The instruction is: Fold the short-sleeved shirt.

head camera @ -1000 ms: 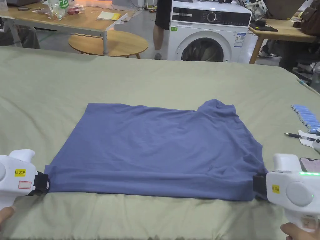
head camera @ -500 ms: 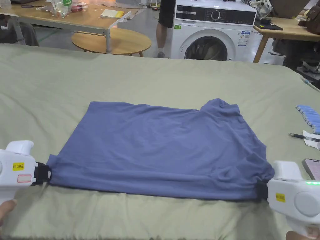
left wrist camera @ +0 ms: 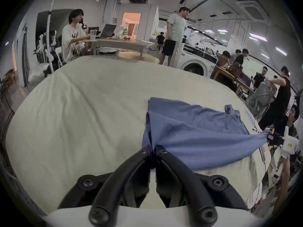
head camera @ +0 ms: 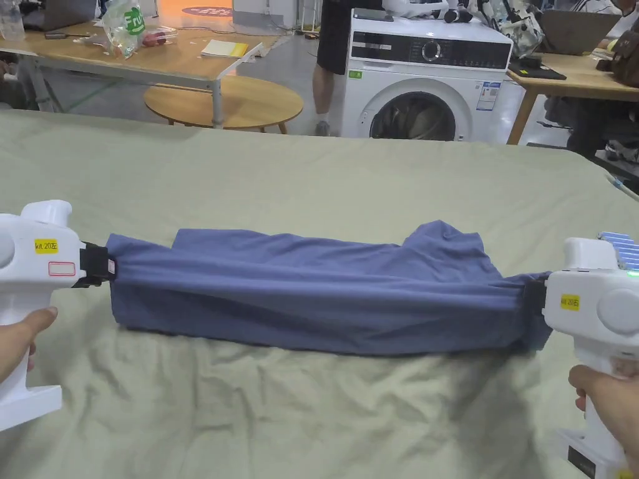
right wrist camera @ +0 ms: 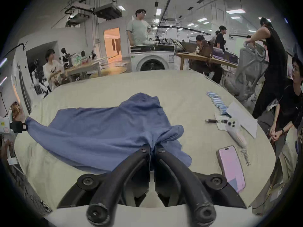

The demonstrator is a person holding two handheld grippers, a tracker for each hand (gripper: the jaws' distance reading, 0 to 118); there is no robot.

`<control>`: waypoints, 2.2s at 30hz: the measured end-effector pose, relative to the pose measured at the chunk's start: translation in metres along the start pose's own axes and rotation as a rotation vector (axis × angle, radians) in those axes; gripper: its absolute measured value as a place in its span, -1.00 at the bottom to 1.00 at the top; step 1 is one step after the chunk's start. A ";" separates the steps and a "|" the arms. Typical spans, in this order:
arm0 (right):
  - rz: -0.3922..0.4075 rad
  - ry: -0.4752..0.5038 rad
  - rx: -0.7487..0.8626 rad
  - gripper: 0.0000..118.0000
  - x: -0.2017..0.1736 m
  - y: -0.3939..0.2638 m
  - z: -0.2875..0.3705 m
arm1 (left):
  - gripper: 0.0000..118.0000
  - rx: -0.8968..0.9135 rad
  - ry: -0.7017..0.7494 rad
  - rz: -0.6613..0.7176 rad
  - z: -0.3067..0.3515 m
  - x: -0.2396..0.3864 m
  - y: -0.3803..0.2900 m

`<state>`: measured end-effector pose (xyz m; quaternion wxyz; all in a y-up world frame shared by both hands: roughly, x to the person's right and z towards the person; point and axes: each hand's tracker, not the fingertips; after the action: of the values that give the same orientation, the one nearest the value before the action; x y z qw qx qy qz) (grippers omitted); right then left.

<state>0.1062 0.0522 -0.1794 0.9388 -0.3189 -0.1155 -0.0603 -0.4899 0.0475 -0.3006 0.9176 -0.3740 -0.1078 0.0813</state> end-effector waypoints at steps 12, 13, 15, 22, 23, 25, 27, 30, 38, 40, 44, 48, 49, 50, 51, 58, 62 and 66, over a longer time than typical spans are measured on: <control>0.019 -0.013 -0.117 -0.98 -0.003 0.018 -0.106 | -1.00 -0.107 0.028 0.080 -0.096 -0.015 0.018; 0.028 -0.016 -0.123 -0.98 -0.005 0.017 -0.110 | -1.00 -0.115 0.033 0.084 -0.101 -0.016 0.017; 0.046 -0.026 -0.128 -0.95 -0.009 0.016 -0.115 | -1.00 -0.127 0.036 0.080 -0.106 -0.013 0.015; 0.064 -0.039 0.071 -0.33 -0.030 0.015 -0.079 | -0.31 -0.029 -0.010 -0.039 -0.076 0.019 0.012; 0.059 -0.021 0.113 -0.33 -0.037 0.015 -0.066 | -0.31 0.011 -0.019 -0.061 -0.068 0.027 0.011; 0.074 0.005 0.207 -0.33 -0.049 0.013 -0.046 | -0.31 0.094 -0.041 -0.107 -0.055 0.035 0.007; 0.101 -0.020 0.302 -0.55 -0.067 0.009 -0.025 | -0.32 0.182 -0.034 -0.143 -0.039 0.052 -0.002; 0.114 0.011 0.383 -1.00 -0.086 0.003 -0.005 | -0.51 0.299 -0.018 -0.164 -0.018 0.066 -0.018; 0.095 0.005 0.465 -1.00 -0.112 -0.013 0.023 | -1.00 0.358 0.031 -0.191 0.016 0.083 -0.050; 0.080 0.010 0.464 -1.00 -0.110 -0.017 0.024 | -1.00 0.343 0.054 -0.201 0.018 0.073 -0.049; 0.080 0.009 0.433 -1.00 -0.106 -0.022 0.021 | -1.00 0.133 0.062 -0.157 0.009 0.048 -0.042; 0.098 0.013 0.399 -1.00 -0.102 -0.025 0.015 | -1.00 0.011 0.073 -0.133 -0.013 0.025 -0.029; 0.101 0.013 0.389 -1.00 -0.101 -0.026 0.014 | -1.00 -0.065 0.045 -0.112 -0.023 0.018 -0.022; 0.104 0.013 0.375 -1.00 -0.100 -0.027 0.012 | -1.00 -0.096 0.033 -0.075 -0.032 0.011 -0.018; 0.106 0.013 0.365 -1.00 -0.099 -0.028 0.009 | -0.93 -0.147 0.042 -0.053 -0.042 0.007 -0.014; 0.116 -0.011 0.315 -1.00 -0.083 -0.035 0.004 | -0.17 -0.432 0.109 -0.025 -0.110 -0.009 -0.013; 0.108 -0.024 0.289 -1.00 -0.071 -0.039 0.002 | -0.15 -0.406 0.130 -0.019 -0.115 -0.001 -0.019; 0.098 -0.033 0.246 -1.00 -0.054 -0.038 -0.004 | -0.51 -0.356 0.136 -0.123 -0.103 0.019 -0.033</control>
<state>0.0476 0.0214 -0.1741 0.9706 -0.2077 -0.1216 0.0052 -0.4424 -0.0398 -0.3467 0.8454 -0.5276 -0.0807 -0.0208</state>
